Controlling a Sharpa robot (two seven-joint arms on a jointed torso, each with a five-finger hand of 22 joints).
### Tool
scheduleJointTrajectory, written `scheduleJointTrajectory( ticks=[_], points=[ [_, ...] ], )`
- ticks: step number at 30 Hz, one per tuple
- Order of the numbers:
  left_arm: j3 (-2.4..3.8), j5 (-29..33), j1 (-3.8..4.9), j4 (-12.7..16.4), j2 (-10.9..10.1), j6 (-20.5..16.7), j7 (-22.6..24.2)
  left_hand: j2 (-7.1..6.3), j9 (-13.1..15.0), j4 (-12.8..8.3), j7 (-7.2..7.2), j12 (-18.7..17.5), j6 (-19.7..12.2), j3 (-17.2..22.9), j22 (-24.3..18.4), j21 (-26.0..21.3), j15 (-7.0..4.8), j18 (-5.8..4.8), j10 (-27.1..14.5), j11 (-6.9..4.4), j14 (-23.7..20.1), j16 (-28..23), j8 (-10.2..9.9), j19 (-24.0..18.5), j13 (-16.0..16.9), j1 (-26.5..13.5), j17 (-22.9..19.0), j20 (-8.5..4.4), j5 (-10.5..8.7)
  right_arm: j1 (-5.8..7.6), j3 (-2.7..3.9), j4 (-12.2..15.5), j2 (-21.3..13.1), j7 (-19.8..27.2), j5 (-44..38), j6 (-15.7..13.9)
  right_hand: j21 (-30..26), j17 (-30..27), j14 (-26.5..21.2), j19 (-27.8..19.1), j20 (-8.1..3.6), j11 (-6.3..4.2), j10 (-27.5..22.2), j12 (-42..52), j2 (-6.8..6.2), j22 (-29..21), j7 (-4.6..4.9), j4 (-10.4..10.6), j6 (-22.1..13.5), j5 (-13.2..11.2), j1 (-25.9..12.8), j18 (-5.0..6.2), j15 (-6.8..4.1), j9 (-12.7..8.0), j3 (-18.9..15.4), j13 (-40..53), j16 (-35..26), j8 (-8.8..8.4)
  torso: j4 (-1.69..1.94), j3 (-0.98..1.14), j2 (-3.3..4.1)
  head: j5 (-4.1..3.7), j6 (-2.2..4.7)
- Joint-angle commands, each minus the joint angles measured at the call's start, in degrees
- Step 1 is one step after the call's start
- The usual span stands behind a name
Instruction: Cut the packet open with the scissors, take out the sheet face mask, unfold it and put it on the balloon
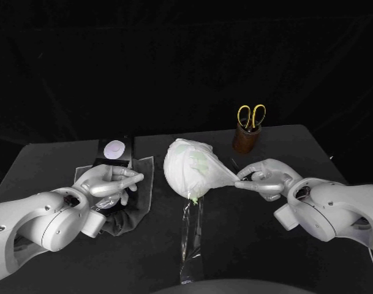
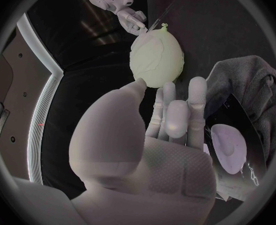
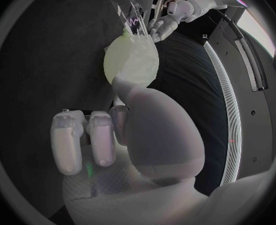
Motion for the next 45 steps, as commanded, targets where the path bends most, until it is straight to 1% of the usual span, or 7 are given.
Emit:
scheduleJointTrajectory(
  ticks=[1, 10, 22, 29, 35, 39, 45],
  points=[
    [0.04, -1.2, -0.01, 0.2, 0.3, 1.0, 0.1, -0.06, -0.1, 0.0, -0.15, 0.2, 0.4, -0.6, 0.0, -0.4, -0.02, 0.49, -0.1, -0.08, -0.1, -0.3, 0.1, -0.3, -0.1, 0.7, 0.0, -0.12, -0.06, 0.46, -0.01, -0.3, -0.4, -0.7, -0.5, 0.9, 0.2, 15.1, 5.9, 6.0, -0.48, -0.32, 0.9, 0.3, -0.05, 15.1, 0.12, 0.0, -0.1, 0.1, -0.4, -0.80, -0.07, 0.1, 0.3, 6.6, 0.2, 0.22, 0.02, 0.05, -0.01, -0.03, -0.03],
    [0.04, -2.4, -0.05, 0.2, 0.8, 1.0, -0.3, -0.23, -0.2, -0.1, -0.25, 0.3, 0.6, -1.0, 0.2, -0.3, -0.08, 0.46, 0.1, -0.18, 0.0, -0.2, 0.2, -0.2, -0.1, 1.1, 0.4, -0.15, -0.05, 1.48, -0.01, -0.5, -1.7, -0.8, -0.1, 1.6, 0.2, 15.1, 5.9, 6.0, -0.48, -0.34, 0.9, 0.3, -0.12, 15.1, 0.10, -0.2, -0.1, 0.1, -0.8, -0.80, -0.09, 0.1, 0.7, 6.6, 0.2, 0.37, -0.01, 0.05, 0.03, -0.06, -0.06],
    [0.04, -2.7, -0.09, 0.0, 1.3, 0.9, -0.4, -0.28, -0.3, -0.1, -0.35, 0.5, 0.8, -1.3, 0.5, -0.2, -0.16, 0.41, 0.5, -0.27, 0.2, 0.0, 0.4, 0.0, -0.1, 1.3, 0.9, -0.19, -0.05, 2.33, -0.02, 0.6, -3.4, -2.1, -0.3, 4.6, 0.2, 15.1, 5.9, 6.0, -0.49, -0.36, 1.0, 0.4, -0.27, 15.1, 0.08, -0.6, -0.1, 0.1, -1.2, -0.80, -0.10, 0.1, 1.4, 6.7, 0.2, 0.57, -0.01, 0.02, -0.01, -0.27, -0.05],
    [0.04, -2.7, -0.10, 0.0, 1.7, 1.0, -0.5, -0.27, -0.3, 0.0, -0.40, 0.6, 0.9, -1.4, 0.6, -0.1, -0.20, 0.40, 0.6, -0.32, 0.3, 0.1, 0.4, 0.0, 0.0, 1.4, 1.1, -0.22, -0.06, 2.39, -0.03, 0.9, -3.4, -4.1, -0.7, 6.3, 0.2, 15.1, 5.9, 6.0, -0.49, -0.36, 1.0, 0.4, -0.29, 15.1, 0.09, -0.6, -0.1, 0.1, -1.3, -0.80, -0.10, 0.1, 1.4, 6.7, 0.2, 0.59, 0.04, 0.02, 0.04, -0.39, -0.06],
    [0.05, -2.7, -0.11, 0.0, 1.8, 0.9, -0.5, -0.27, -0.3, 0.0, -0.40, 0.6, 0.9, -1.4, 0.6, -0.1, -0.20, 0.40, 0.6, -0.32, 0.3, 0.1, 0.4, 0.0, 0.0, 1.4, 1.1, -0.22, -0.06, 2.41, -0.04, 0.3, -3.3, -7.6, -2.2, 7.7, 0.2, 15.1, 5.9, 6.0, -0.49, -0.36, 1.0, 0.4, -0.33, 15.1, 0.07, -0.7, -0.1, 0.1, -1.5, -0.80, -0.10, 0.2, 1.7, 6.7, 0.2, 0.68, 0.06, 0.00, 0.05, -0.40, -0.17],
    [0.05, -2.7, -0.11, 0.0, 1.9, 0.9, -0.5, -0.29, -0.4, 0.0, -0.42, 0.7, 0.9, -1.6, 0.6, -0.1, -0.22, 0.40, 0.8, -0.35, 0.3, 0.2, 0.4, 0.0, 0.0, 1.5, 1.2, -0.23, -0.05, 2.41, -0.05, -0.3, -3.1, -9.3, -2.9, 7.6, 0.2, 15.1, 5.9, 6.0, -0.49, -0.37, 1.0, 0.4, -0.35, 15.1, 0.07, -0.8, -0.1, 0.1, -1.5, -0.80, -0.10, 0.2, 1.7, 6.7, 0.2, 0.69, 0.03, 0.01, 0.01, -0.44, -0.18],
    [0.05, -2.7, -0.12, -0.1, 2.0, 1.0, -0.5, -0.29, -0.4, 0.0, -0.42, 0.7, 0.9, -1.6, 0.6, -0.1, -0.22, 0.40, 0.8, -0.35, 0.3, 0.2, 0.4, 0.0, 0.0, 1.5, 1.2, -0.23, -0.05, 2.39, -0.05, -2.1, -1.6, -10.4, -3.3, 6.2, 0.2, 15.1, 5.9, 6.0, -0.49, -0.36, 1.0, 0.2, -0.45, 15.1, 0.07, -0.9, -0.1, 0.1, -1.7, -0.80, -0.09, 0.2, 1.9, 6.6, 0.2, 0.74, 0.04, 0.04, -0.01, -0.52, -0.14]
  ],
)
